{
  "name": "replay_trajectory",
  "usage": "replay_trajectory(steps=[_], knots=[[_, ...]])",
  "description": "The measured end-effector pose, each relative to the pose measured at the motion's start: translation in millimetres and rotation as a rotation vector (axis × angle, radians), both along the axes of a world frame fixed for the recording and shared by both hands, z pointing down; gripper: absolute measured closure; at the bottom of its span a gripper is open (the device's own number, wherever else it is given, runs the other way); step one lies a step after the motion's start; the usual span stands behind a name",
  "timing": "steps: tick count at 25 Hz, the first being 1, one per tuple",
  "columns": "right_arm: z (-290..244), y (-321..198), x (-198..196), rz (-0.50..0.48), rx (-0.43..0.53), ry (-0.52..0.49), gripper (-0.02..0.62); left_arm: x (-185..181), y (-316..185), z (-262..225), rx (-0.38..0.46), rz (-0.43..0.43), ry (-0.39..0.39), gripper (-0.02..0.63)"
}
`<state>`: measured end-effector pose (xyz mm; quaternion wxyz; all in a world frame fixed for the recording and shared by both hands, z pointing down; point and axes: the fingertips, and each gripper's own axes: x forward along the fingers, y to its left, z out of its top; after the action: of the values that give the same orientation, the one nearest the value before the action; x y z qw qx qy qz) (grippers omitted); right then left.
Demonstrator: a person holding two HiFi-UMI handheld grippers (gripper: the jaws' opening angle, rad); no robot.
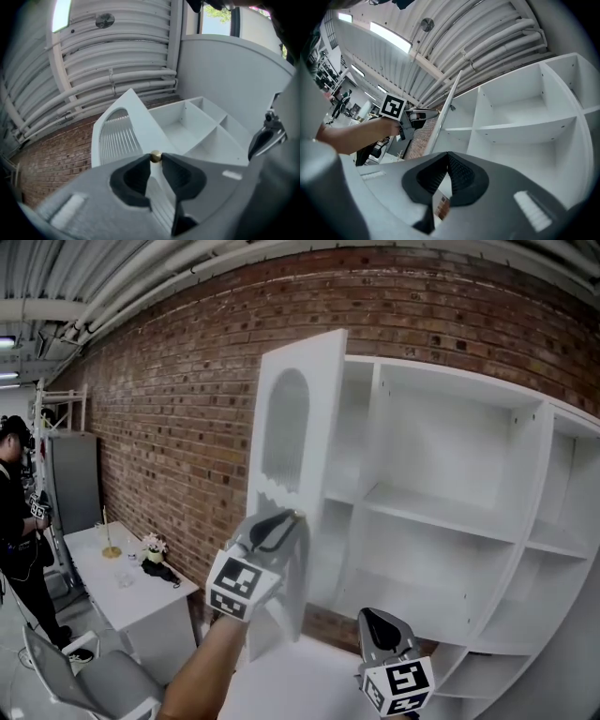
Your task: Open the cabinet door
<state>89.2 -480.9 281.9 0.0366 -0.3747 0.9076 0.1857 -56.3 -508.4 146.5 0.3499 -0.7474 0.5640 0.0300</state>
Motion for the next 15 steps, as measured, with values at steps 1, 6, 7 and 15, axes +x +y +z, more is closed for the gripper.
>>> replay_trajectory(steps=[1,6,7,15], knots=[[0.7,2.0,-3.4,-0.01,-0.001,-0.001,0.591,-4.1,5.0,0.1,0.002,-0.007,0.001,0.528],[0.3,15.0,-25.8,-0.055,0.007,-0.002,0.591,-28.2,31.0,1.3,0.012,-0.049,-0.01,0.531],[-0.5,18.4,-30.8,-0.061,0.008,-0.002,0.591,-33.9,36.7,1.8,0.016,-0.055,-0.012,0.532],[-0.7,39.9,-70.9,-0.077,-0.005,-0.008,0.591,-94.7,80.4,2.2,0.044,-0.097,0.02,0.546]])
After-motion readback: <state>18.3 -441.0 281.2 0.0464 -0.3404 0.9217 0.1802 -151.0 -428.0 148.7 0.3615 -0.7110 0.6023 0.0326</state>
